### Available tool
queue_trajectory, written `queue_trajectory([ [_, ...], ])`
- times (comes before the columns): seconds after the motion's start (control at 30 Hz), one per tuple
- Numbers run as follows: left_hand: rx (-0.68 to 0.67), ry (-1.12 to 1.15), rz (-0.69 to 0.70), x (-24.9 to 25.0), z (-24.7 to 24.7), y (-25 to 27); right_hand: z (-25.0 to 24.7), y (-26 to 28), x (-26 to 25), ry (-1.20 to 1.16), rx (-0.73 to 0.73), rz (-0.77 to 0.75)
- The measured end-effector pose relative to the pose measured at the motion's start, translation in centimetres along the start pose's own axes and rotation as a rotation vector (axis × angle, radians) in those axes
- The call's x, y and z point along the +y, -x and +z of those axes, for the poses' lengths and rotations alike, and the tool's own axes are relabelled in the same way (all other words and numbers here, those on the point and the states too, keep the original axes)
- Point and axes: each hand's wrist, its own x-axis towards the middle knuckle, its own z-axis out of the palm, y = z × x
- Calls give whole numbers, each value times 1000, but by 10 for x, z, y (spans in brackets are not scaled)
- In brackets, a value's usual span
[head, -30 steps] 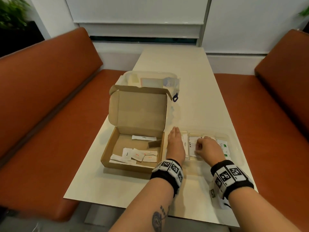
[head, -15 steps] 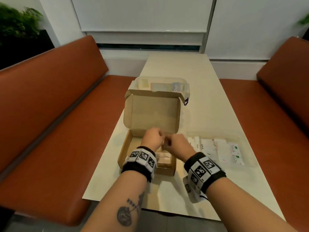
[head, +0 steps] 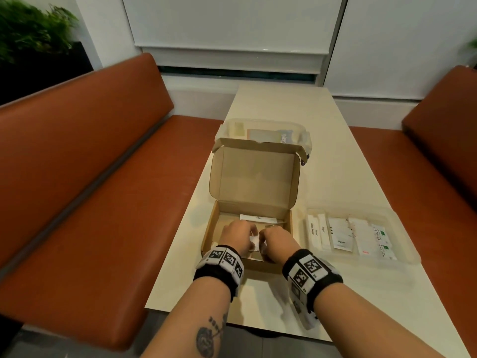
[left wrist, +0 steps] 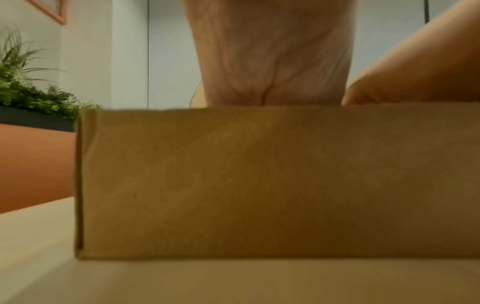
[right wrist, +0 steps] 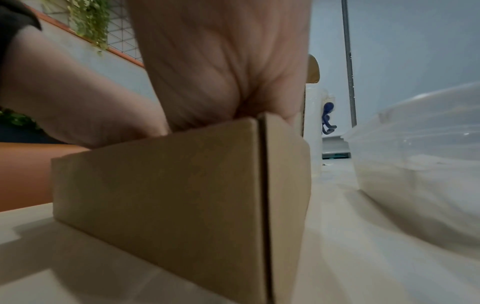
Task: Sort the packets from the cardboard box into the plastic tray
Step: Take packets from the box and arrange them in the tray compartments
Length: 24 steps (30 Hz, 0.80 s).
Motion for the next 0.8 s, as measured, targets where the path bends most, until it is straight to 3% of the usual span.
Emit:
queue_trajectory([
  [0.23, 27, 61, -38, -4, -1, -1, -4, -7, 4, -27, -7, 9],
  [0.4, 35, 251, -93, -6, -1, -1, -11, -10, 5, -64, -82, 15],
  [0.47, 60, 362, -111, -6, -1, 0, -12, -11, 3, -43, -107, 21],
  [0.63, 171, 393, -83, -2, -4, 1, -12, -11, 3, -13, -108, 7],
  [0.8, 216, 542, -90, 12, -8, 2, -20, -6, 20, -500, 149, 72],
])
